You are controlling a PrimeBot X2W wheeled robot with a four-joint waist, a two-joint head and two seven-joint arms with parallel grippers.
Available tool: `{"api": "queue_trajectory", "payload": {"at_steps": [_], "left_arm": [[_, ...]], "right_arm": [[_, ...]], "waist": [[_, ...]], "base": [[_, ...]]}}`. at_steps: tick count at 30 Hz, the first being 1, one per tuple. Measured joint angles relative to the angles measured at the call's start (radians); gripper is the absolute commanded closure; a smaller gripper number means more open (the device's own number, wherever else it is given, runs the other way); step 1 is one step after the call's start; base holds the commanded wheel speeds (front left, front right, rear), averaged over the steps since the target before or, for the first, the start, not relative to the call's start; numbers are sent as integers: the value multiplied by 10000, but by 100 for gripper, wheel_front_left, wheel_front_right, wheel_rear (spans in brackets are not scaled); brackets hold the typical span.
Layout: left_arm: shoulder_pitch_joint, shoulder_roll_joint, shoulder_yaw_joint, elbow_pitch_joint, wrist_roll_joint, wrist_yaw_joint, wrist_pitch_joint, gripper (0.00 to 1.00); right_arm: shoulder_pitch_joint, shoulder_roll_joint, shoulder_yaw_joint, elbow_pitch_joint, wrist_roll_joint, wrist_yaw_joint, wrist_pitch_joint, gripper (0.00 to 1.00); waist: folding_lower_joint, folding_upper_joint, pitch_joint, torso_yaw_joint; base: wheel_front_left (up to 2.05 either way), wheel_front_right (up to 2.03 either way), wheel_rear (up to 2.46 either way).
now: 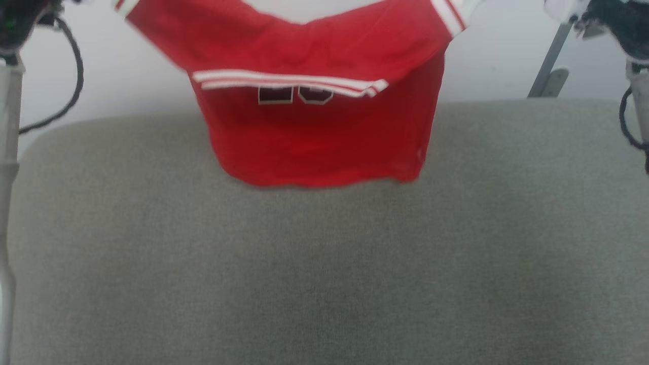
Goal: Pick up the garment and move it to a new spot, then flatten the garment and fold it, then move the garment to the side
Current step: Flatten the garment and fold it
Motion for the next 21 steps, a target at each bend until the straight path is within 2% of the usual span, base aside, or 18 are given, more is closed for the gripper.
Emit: {"api": "queue_trajectory", "payload": {"at_steps": [6, 8, 13, 16, 19, 21], "left_arm": [[-1263, -397, -79, 836, 453, -173, -1676, 100], [-1813, -522, -102, 1149, 652, -188, -2380, 100], [-3127, -767, -184, 1964, 1218, -324, -4571, 100], [-3746, -878, -249, 2397, 1555, -420, -6234, 100], [-4061, -999, -351, 2974, 1732, -512, -7367, 100], [-4013, -1156, -460, 3588, 1682, -550, -7457, 100]], "right_arm": [[-1190, -79, 201, 1254, -819, 0, -2226, 100], [-1712, -82, 121, 1682, -1168, 0, -3302, 100], [-2933, -84, 48, 2746, -2270, 2, -5898, 100], [-3573, -127, -31, 3402, -3166, 4, -7283, 100], [-3989, -159, -136, 3877, -3931, 2, -7789, 100], [-3979, -75, -171, 4155, -4100, 4, -7871, 100]], "waist": [[0, -1, 1045, 79], [0, -1, 1460, 117], [0, -1, 2505, 234], [1, -1, 3039, 320], [0, -1, 3429, 438], [1, -1, 3557, 549]], "base": [[0, 0, 0], [0, 0, 0], [0, 0, 0], [0, 0, 0], [0, 0, 0], [0, 0, 0]]}}
